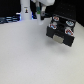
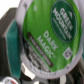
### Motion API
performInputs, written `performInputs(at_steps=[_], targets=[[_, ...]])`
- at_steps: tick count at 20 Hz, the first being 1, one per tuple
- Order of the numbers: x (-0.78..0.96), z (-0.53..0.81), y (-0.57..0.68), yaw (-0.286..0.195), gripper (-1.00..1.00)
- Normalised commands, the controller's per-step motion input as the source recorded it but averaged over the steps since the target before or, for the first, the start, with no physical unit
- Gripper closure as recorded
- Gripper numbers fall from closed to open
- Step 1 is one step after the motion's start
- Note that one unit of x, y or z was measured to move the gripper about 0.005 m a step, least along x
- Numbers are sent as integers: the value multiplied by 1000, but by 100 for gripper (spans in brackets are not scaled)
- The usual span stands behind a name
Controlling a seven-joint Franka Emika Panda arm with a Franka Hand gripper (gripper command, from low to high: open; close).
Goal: Open the kcup holder, insert the kcup into the holder, and close the kcup holder
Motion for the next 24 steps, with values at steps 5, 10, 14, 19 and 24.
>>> performInputs(at_steps=[5, 10, 14, 19, 24], targets=[[93, 289, 613, 35, 100], [111, 281, 631, 31, 100], [134, 202, 638, 28, 100], [124, 105, 655, 23, 100], [41, -49, 111, 7, 100]])
